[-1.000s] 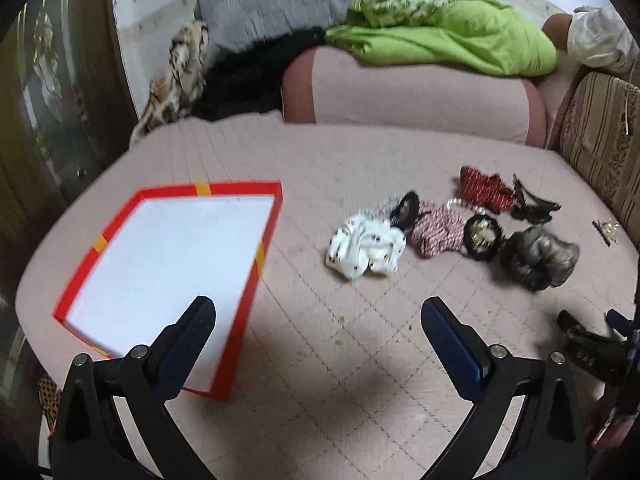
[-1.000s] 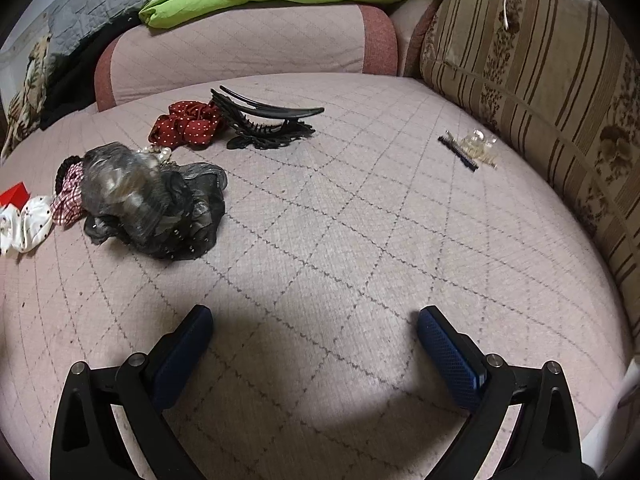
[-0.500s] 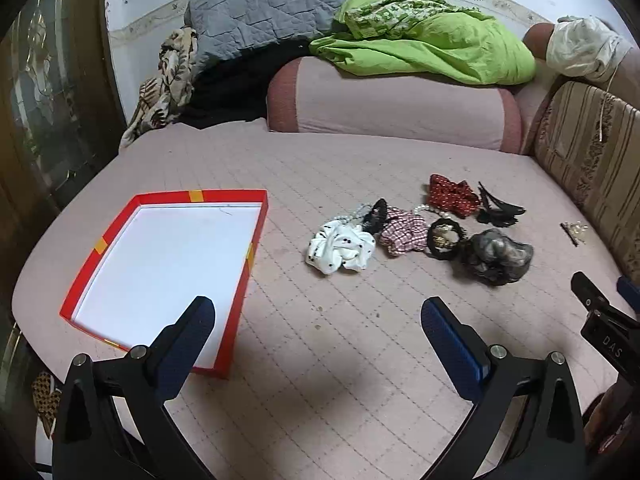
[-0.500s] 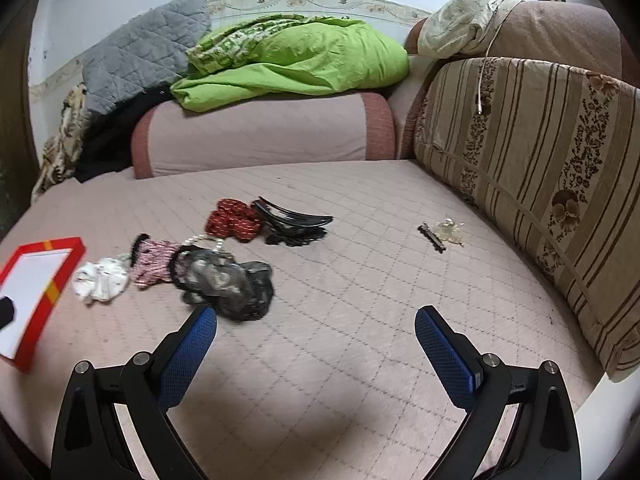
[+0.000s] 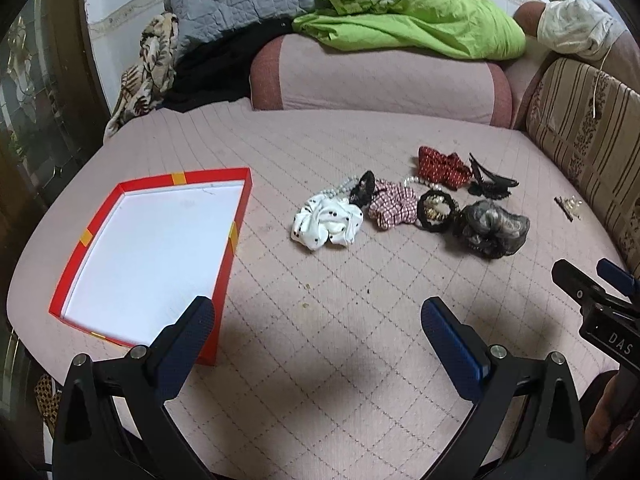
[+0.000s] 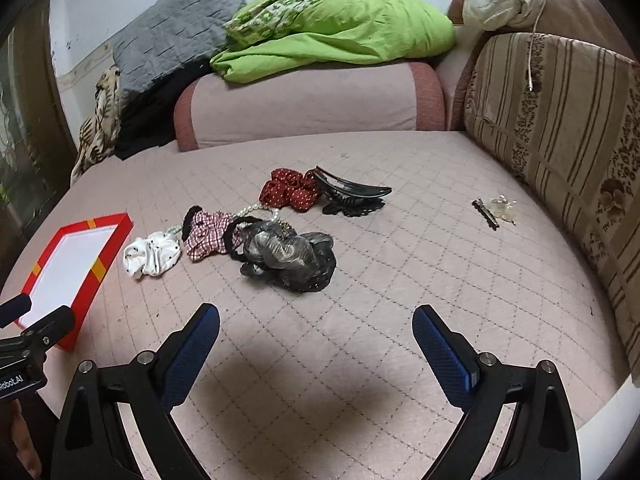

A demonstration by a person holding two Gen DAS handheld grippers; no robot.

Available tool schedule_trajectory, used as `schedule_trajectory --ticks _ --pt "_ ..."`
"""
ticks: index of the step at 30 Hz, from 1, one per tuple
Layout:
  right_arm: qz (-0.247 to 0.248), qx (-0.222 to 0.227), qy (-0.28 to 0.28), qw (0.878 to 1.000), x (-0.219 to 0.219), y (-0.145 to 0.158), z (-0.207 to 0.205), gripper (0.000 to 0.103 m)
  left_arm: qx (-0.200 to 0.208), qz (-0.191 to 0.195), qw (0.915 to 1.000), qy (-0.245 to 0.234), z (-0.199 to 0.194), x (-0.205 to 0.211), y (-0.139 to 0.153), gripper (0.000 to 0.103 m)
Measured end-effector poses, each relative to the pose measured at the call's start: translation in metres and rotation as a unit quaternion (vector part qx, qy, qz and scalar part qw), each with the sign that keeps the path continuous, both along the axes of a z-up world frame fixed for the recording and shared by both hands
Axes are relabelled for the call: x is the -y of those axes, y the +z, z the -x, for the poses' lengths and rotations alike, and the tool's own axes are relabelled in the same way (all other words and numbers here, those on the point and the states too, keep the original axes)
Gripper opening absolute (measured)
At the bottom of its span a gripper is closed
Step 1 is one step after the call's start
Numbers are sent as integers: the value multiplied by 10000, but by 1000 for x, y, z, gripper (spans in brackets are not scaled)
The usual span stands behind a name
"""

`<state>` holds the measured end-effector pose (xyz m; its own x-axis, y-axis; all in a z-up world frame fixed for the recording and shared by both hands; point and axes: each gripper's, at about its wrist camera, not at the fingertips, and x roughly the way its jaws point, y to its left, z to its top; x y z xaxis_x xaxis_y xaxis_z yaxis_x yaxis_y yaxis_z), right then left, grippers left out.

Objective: Organize jewelry
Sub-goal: 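Move both tools toward the white and grey scrunchies on the bed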

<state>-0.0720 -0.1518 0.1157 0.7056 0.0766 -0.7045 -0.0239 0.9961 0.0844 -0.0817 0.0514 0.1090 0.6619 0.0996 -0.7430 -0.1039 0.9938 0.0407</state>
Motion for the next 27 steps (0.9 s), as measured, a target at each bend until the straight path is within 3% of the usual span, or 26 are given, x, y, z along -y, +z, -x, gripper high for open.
schedule_trajectory --ticks 7,13,21,27 --pt "-137 -221 67 9996 5 -11 -11 93 -167 -18 9999 -34 -7 -1 -12 102" --pt "-159 -269 68 9995 10 -17 -20 93 -321 -13 9995 -44 -18 -10 -18 90" --pt "-324 -345 162 9988 18 -23 -38 88 -297 483 9975 415 -41 -54 -7 90" --pt "-519 -353 343 9974 16 -29 -56 87 -531 685 9956 365 -74 -58 -21 89"
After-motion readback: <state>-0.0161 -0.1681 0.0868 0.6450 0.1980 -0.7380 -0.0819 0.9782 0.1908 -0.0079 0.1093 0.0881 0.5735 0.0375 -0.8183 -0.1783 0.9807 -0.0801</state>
